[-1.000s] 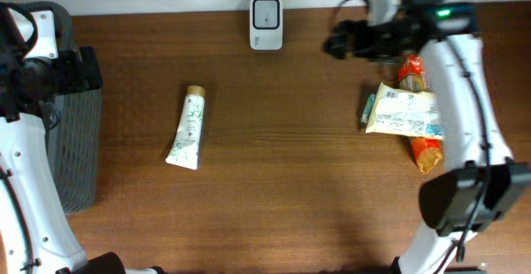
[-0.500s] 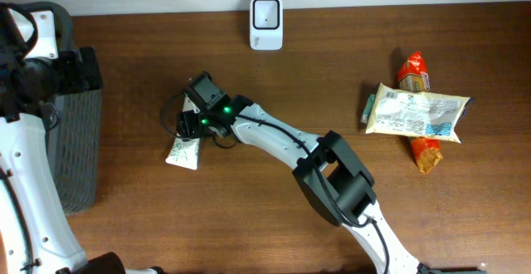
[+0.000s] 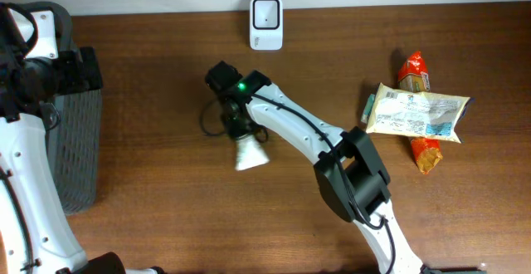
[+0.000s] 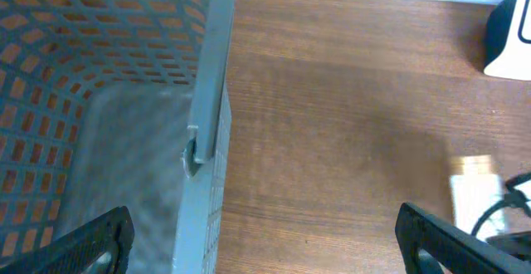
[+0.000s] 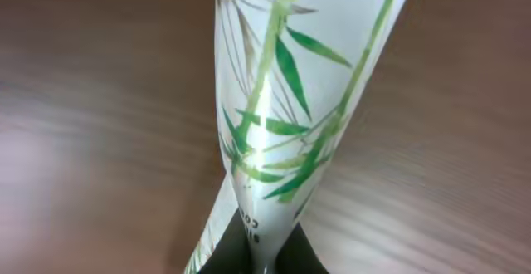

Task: Scan the item barcode
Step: 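Reach the right gripper to the white tube and grasp it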

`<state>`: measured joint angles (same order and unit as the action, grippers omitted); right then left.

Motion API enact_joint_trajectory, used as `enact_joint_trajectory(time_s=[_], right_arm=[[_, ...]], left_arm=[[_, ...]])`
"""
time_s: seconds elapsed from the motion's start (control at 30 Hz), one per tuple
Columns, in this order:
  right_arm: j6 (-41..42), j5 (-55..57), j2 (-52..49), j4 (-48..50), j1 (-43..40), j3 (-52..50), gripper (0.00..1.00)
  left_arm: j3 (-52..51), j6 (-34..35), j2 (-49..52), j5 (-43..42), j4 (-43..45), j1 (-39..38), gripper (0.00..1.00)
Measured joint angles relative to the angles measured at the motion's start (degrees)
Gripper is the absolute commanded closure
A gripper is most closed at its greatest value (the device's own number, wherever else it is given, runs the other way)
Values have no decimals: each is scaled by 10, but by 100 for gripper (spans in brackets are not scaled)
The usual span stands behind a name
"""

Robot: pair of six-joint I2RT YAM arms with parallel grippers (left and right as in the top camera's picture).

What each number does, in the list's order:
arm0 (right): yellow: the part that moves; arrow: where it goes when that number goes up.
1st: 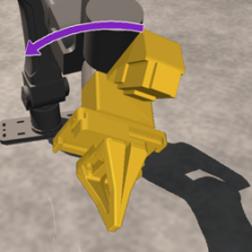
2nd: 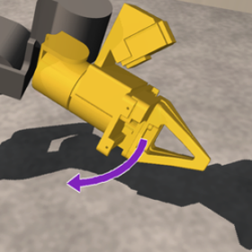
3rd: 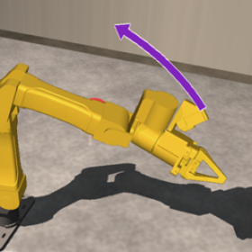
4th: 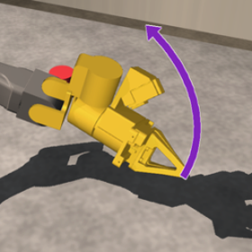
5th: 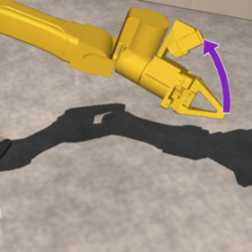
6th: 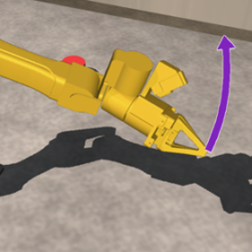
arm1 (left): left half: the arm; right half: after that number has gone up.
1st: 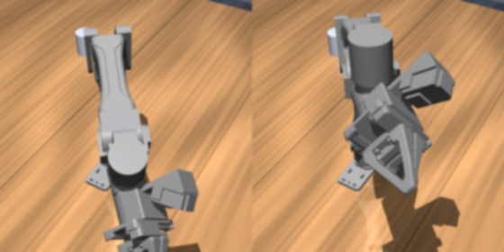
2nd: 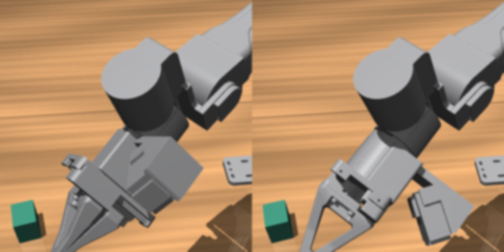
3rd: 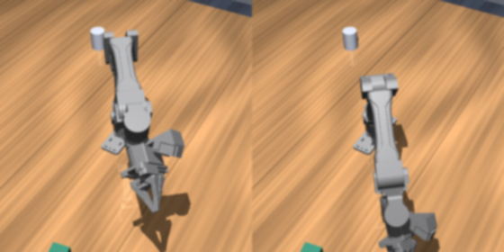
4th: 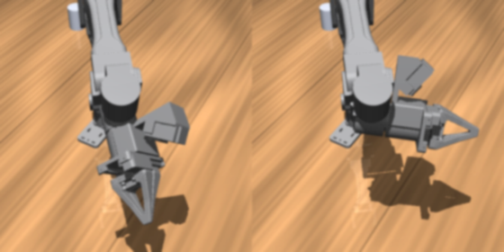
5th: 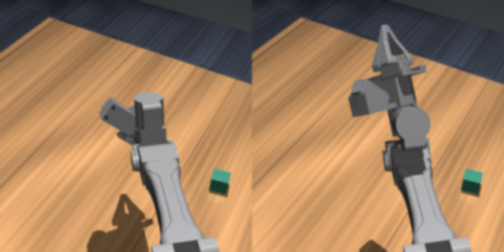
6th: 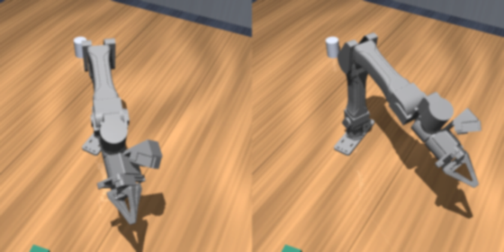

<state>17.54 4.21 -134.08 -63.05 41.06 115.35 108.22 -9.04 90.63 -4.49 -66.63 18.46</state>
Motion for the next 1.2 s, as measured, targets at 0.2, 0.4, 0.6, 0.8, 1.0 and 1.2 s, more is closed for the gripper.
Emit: enact_joint_trajectory(time_s=[0.2,0.4,0.6,0.8,1.0,1.2], right_arm=[[7,310,-29,-141,7,-5,95],[20,307,-54,-117,71,-7,58],[23,215,-54,-96,109,-6,44],[33,98,-54,-156,29,146,30],[-73,-158,-52,-176,-143,169,23],[-183,-276,-49,-172,-195,72,39]], left_arm=[[0,0,0,0,0,0,1],[0,0,0,0,0,0,1],[0,0,0,0,0,0,1],[0,0,0,0,0,0,1],[0,0,0,0,0,0,1],[0,0,0,0,0,0,1]])
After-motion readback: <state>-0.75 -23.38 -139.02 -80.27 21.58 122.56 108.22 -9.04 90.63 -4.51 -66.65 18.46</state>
